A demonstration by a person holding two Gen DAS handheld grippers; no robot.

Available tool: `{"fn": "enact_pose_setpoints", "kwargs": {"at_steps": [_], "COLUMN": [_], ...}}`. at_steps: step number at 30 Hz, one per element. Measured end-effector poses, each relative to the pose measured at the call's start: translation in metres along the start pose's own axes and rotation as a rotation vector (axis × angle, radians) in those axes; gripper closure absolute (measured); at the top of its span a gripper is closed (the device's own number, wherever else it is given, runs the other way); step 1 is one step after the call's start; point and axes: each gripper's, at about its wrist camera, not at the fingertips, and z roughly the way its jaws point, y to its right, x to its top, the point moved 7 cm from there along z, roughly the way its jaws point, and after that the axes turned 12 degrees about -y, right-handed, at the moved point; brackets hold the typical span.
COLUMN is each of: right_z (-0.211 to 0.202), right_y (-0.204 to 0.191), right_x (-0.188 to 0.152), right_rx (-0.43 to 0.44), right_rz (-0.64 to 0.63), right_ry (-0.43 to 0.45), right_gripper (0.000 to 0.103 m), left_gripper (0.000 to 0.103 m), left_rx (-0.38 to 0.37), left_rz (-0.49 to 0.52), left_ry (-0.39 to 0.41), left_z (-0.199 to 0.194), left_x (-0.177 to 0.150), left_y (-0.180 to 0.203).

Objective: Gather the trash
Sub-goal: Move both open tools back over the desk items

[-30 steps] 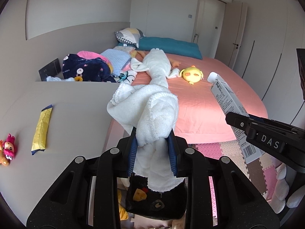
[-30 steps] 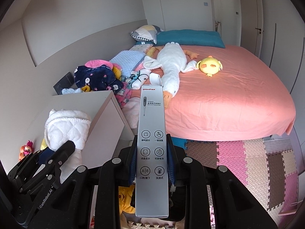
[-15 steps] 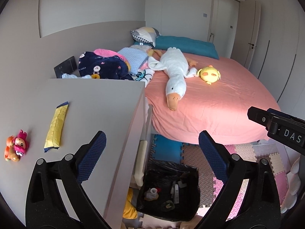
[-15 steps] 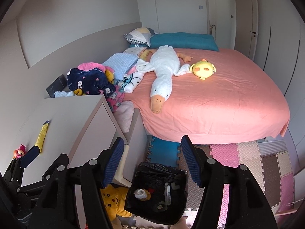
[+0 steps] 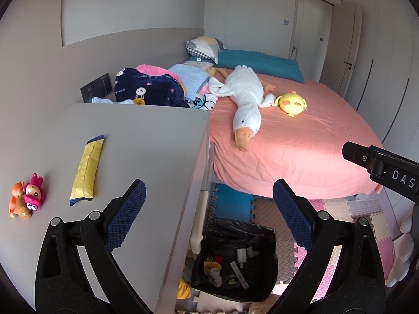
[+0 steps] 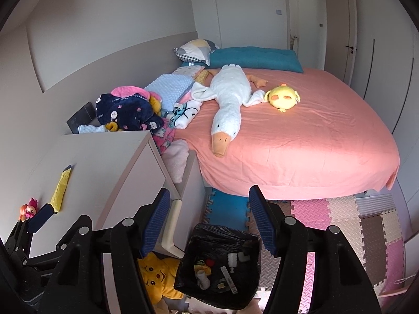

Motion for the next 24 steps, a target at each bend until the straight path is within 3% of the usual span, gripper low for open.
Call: {"fn": "enact_pose_setpoints", "kwargs": {"at_steps": [15, 24], "right_z": [0.011, 0.016], "right_y": [-0.064, -0.11], "right_x": [0.0, -0.002], "right_rx": [0.057, 0.102], "right_rz": [-0.066, -0.122], "right_ry": [-0.009, -0.002], "right_gripper": [0.039, 0.026], "left_gripper": [0.009, 0.009], "left_rx": [0.069, 0.119], "left_rz": [-0.093, -0.172], "left_ry": [0.001, -0.004], "left_z": [-0.012, -0.019], "left_x": [-0.013, -0.025], "left_y": [-0.068, -0.121]}}
